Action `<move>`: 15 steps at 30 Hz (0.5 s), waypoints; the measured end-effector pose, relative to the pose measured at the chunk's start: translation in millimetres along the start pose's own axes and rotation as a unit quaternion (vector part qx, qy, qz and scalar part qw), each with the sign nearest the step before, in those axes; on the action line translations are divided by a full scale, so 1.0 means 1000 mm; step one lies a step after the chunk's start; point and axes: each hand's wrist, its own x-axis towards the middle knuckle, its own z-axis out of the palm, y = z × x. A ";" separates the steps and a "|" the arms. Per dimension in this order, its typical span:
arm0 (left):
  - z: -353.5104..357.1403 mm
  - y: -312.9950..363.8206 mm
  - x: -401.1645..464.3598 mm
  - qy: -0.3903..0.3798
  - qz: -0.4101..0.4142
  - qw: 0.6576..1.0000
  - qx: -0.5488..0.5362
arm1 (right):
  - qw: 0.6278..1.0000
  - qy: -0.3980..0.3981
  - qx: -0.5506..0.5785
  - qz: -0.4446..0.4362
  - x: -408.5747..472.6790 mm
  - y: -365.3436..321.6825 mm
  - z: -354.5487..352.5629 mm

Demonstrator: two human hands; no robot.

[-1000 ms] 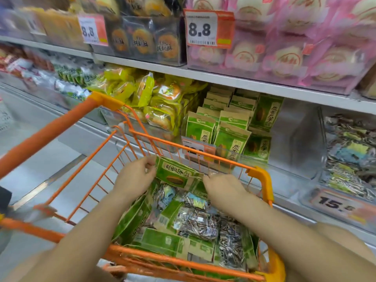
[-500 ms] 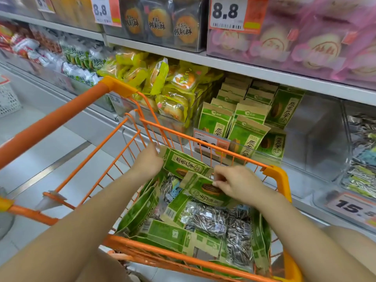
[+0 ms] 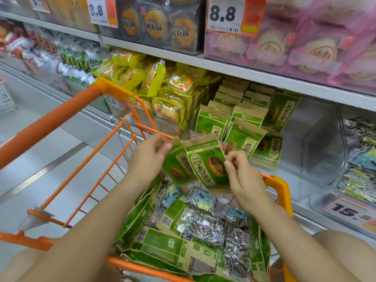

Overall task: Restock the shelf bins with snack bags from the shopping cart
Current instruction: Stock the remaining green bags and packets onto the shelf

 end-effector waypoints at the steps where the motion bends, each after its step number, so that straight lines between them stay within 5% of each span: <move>1: -0.008 0.007 0.000 0.048 0.012 0.999 -0.022 | 1.000 0.020 0.009 0.007 -0.001 0.000 0.000; 5: -0.045 0.026 0.000 0.200 0.039 0.972 -0.115 | 0.996 0.076 0.043 0.028 -0.002 0.003 0.001; 8: -0.059 0.031 0.002 0.218 0.046 0.952 -0.209 | 0.992 0.090 0.076 0.038 0.001 0.002 0.001; 12: -0.055 0.032 0.002 0.033 -0.015 0.936 -0.349 | 0.993 0.057 0.093 0.044 0.001 0.003 0.004; 15: -0.040 0.033 -0.001 -0.112 -0.008 0.946 -0.304 | 0.996 0.020 0.091 0.017 0.000 0.001 0.006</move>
